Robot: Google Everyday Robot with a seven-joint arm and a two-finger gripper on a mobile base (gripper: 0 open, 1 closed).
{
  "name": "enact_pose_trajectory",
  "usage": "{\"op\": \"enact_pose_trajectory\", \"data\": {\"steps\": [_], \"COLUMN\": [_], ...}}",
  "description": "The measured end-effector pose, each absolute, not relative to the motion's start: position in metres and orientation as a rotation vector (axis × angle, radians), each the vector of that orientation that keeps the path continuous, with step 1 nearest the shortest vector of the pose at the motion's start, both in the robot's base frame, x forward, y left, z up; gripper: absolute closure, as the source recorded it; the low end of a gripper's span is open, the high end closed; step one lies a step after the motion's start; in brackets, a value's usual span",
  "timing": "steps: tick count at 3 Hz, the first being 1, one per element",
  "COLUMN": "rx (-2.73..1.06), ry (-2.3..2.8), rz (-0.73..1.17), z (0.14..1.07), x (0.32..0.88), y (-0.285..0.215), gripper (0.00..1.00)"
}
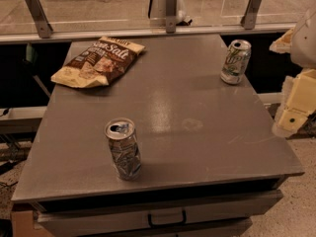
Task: Knock redbull can over
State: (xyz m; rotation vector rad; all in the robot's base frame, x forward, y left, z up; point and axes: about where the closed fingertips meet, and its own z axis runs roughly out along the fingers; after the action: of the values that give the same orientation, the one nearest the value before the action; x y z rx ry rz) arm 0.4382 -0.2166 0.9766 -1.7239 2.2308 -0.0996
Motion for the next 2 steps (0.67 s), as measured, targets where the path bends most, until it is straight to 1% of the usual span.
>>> {"op": "enact_pose_trajectory", "data": {"steps": [1, 2], "rx": [-1.724, -1.711], "ry": [2.231, 2.198], "rz": [-0.100, 0.005], "z": [0.977, 0.967], "x": [0.438, 0.436], "y": [-0.217, -0.205], "gripper": [0.00, 0.00]}}
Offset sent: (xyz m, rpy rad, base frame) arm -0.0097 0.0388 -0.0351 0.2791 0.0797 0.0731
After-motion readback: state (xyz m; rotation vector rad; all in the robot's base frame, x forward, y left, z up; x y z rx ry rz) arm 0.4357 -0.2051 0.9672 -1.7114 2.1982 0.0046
